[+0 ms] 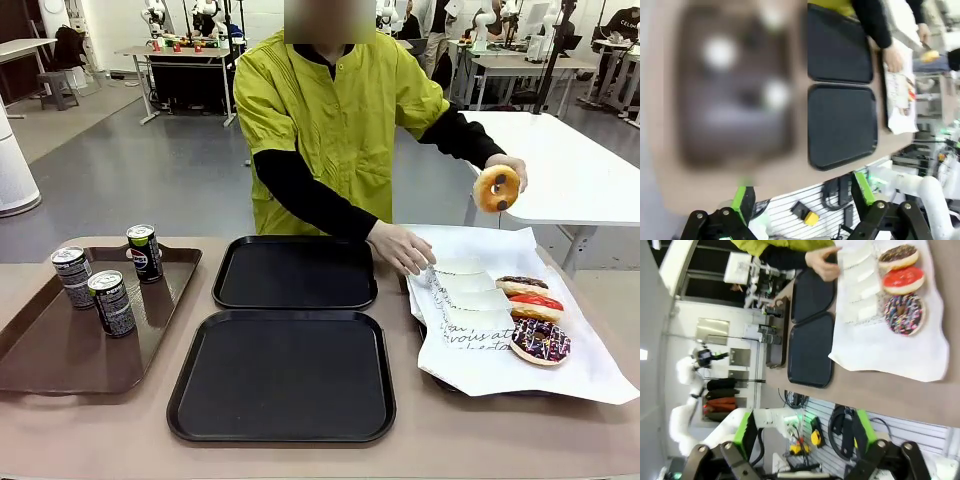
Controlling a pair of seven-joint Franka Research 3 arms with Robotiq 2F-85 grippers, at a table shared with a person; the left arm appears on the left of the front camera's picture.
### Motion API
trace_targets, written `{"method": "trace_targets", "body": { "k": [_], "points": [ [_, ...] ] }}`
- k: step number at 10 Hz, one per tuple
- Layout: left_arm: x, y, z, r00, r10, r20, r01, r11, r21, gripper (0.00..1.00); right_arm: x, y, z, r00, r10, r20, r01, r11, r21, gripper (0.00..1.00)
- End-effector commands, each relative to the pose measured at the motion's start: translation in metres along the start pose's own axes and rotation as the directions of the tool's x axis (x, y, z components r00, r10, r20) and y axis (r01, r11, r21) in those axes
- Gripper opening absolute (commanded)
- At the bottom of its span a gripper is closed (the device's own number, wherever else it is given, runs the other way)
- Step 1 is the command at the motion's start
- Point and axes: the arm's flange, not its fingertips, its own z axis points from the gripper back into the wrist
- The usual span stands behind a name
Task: Set up donuts and drinks on trays.
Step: Pick up one Pepsi coke and place it on the Flat Tray.
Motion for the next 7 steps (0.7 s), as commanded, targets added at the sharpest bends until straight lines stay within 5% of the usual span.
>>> {"method": "trace_targets", "body": {
  "k": [1,7],
  "points": [
    [0.027,-0.032,0.017,0.984,0.042,-0.173,-0.008,0.981,0.194,1.0,0.002,0.0,-0.001,1.0,0.012,-0.003,-0.012,1.0,0.016,1.0],
    [0.11,-0.109,-0.092,0.934,0.153,-0.322,0.012,0.89,0.455,1.0,0.002,0.0,-0.001,1.0,0.012,-0.003,-0.012,1.0,0.016,1.0]
  ]
}}
